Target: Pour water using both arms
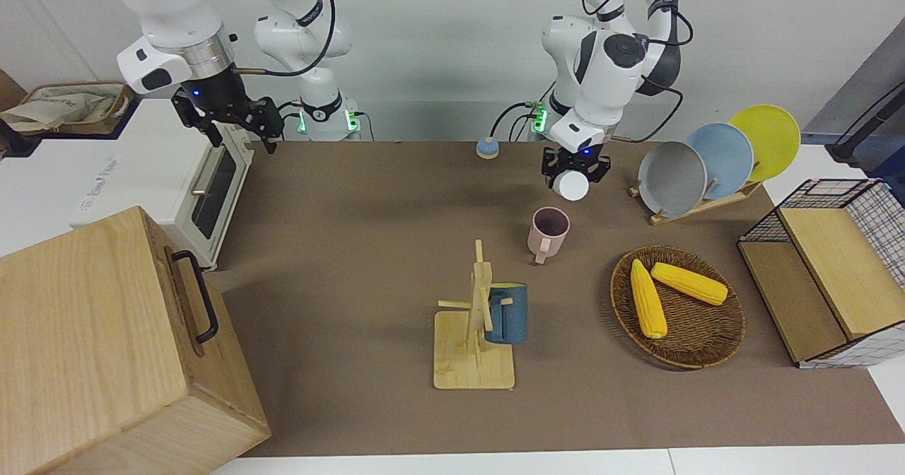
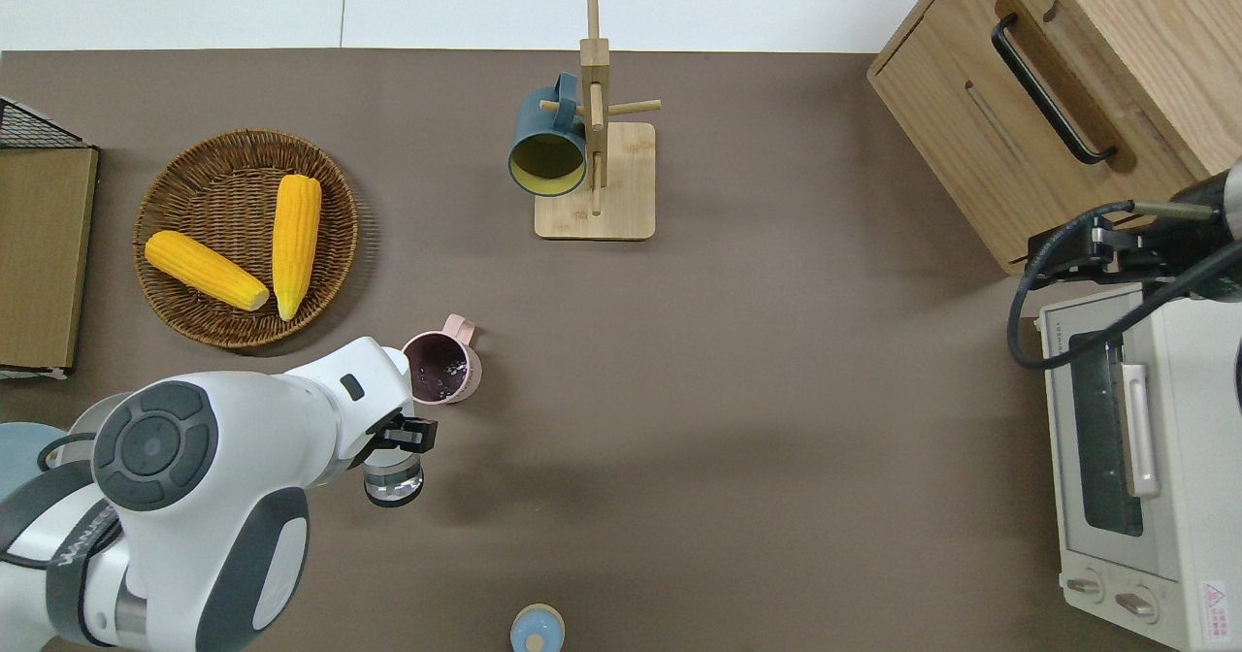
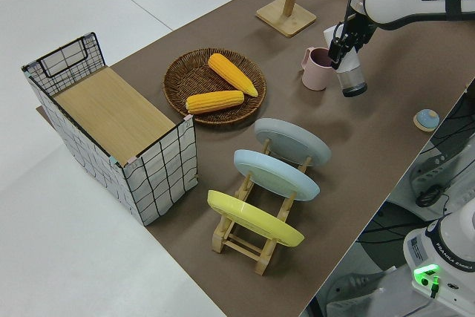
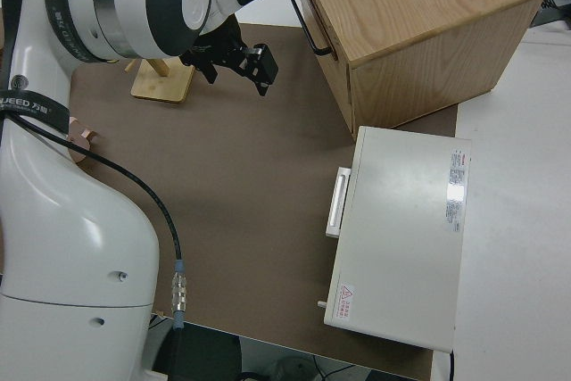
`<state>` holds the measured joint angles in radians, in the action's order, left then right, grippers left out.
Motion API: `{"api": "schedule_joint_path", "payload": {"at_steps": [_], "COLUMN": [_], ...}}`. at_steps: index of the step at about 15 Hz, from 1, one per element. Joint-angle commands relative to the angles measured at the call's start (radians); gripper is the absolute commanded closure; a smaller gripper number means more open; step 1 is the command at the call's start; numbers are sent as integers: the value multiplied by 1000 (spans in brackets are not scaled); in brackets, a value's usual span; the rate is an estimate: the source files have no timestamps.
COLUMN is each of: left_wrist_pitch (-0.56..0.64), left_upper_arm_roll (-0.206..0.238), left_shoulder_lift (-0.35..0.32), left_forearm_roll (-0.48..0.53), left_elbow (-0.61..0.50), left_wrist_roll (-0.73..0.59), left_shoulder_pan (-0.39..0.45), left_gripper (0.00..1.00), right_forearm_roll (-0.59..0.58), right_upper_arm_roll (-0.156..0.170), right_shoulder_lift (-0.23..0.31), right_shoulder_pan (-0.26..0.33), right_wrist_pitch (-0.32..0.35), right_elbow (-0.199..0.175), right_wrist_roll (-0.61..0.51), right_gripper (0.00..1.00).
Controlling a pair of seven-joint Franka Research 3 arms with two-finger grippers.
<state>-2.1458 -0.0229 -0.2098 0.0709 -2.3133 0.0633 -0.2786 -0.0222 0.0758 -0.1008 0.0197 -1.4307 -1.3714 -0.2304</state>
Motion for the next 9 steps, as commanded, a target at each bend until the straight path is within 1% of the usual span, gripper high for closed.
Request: {"api": "schedule_joint_path", "payload": {"at_steps": [1,4,6,9], "left_wrist_pitch": [-22,-29,-72,-133], "left_upper_arm_roll": [14,14,14,14], "left_shoulder_lift": [-52,-59,-57,-59], "left_forearm_roll": [-13,-14,-14,-29], "left_elbow": [-17,-2,2,23], "left_wrist_roll": [7,-8,-22,-54], "left_shoulder_pan": [39,82,119,206], "left_gripper": [1000,1000,1000,1000], "right_forearm_roll": [10,10,10,11], "right_upper_arm_roll": [1,1,1,1], "right_shoulder_lift": [21,21,21,21], "right_shoulder_pan": [5,5,5,5], "right_wrist_pitch": [-7,-7,-7,-7], "right_elbow": [-24,-24,-24,-24], "right_wrist_roll": [13,13,13,13], "right_gripper": [15,15,15,15]}}
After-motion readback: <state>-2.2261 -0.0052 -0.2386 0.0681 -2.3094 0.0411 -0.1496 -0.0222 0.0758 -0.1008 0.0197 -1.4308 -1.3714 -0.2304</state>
